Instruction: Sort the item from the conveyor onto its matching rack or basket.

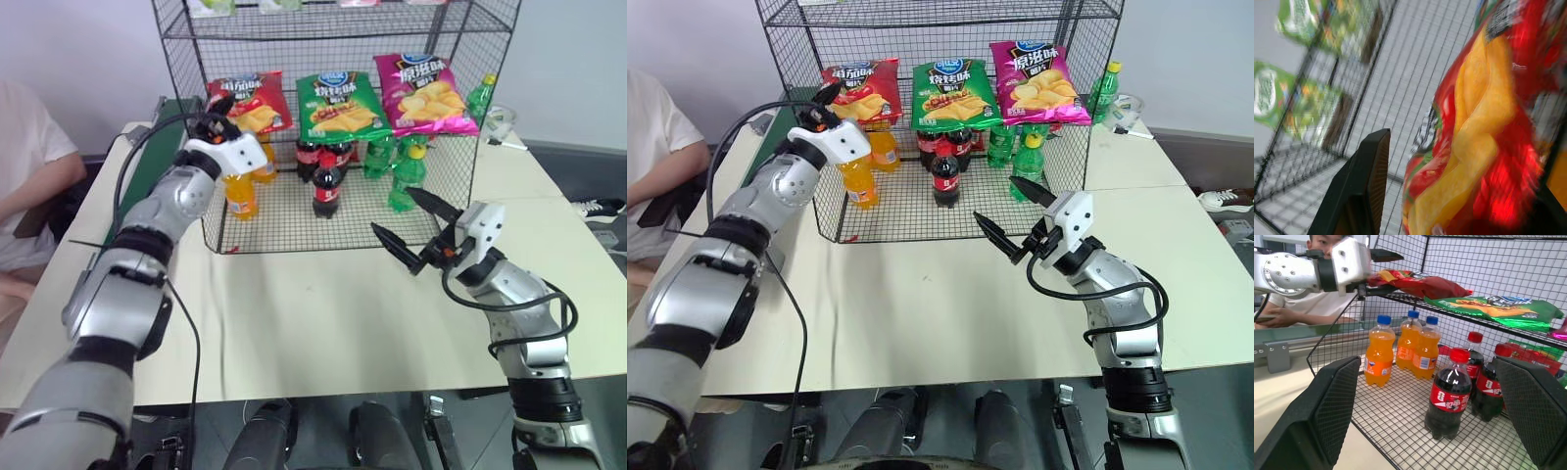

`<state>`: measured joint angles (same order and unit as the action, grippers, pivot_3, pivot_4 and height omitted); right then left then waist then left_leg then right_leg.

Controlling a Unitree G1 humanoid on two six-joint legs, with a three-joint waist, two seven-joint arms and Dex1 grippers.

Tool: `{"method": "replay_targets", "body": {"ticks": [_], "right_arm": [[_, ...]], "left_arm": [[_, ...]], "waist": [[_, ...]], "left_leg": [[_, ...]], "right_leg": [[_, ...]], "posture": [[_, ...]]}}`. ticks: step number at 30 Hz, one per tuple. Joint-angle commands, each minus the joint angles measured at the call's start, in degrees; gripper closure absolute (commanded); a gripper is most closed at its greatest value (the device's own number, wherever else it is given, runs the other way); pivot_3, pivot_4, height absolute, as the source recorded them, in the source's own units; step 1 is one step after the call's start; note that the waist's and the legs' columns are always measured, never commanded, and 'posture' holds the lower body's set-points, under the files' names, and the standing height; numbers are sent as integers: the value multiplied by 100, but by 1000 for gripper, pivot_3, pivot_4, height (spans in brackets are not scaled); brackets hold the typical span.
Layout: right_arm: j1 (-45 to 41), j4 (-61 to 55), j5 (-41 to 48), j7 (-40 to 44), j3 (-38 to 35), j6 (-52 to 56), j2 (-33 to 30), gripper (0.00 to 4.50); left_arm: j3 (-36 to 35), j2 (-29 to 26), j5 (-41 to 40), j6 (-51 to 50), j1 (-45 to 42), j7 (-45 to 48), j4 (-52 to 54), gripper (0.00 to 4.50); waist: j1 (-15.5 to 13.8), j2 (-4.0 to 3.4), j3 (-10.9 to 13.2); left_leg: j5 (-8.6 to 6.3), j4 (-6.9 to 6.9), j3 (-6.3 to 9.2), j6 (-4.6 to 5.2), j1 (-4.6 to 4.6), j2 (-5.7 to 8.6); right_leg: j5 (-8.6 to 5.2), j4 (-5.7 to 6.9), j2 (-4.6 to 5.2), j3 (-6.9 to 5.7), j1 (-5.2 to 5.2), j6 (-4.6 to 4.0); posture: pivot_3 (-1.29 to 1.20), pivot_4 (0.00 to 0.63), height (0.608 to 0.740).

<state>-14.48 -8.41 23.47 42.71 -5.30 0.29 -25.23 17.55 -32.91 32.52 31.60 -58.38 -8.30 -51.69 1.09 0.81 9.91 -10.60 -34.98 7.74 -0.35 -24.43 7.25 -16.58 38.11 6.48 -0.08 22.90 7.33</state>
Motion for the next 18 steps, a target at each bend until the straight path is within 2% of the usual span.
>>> {"method": "replay_targets", "body": {"ticks": [1,5,8,13,18], "right_arm": [[-95,-143,69,49,-20,-58,14,0],[-124,-101,72,93,-23,-55,3,0],[-124,-80,84,130,-32,-45,-18,0],[-101,-96,90,145,-70,-32,-39,0],[-89,-85,83,174,-73,-43,-39,0]], "left_arm": [[-386,-284,-258,-338,434,324,1138,1934],[-698,-459,-449,-735,1085,677,2061,1934],[-1045,-464,-890,-1039,1589,1001,2630,1934],[-1524,-437,-1947,-1362,2592,1892,3804,1934],[-1966,-370,-3548,-1792,3547,3031,4915,1934]], "waist": [[-7,0,0],[-21,-1,0],[-35,-2,-1],[-28,-4,-3],[-40,-5,-3]], "left_leg": [[0,-2,0,0,0,0],[0,-4,0,0,0,0],[0,-5,1,0,0,0],[-1,-5,2,1,2,-1],[-1,-6,3,1,2,-2]], "right_leg": [[0,0,0,0,0,0],[1,0,0,2,-1,-1],[1,0,1,2,-4,-2],[1,0,2,3,-3,-3],[2,-1,6,4,-4,-5]], "posture": [[0,150,740],[0,150,740],[0,150,740],[0,150,740],[0,150,740]]}}
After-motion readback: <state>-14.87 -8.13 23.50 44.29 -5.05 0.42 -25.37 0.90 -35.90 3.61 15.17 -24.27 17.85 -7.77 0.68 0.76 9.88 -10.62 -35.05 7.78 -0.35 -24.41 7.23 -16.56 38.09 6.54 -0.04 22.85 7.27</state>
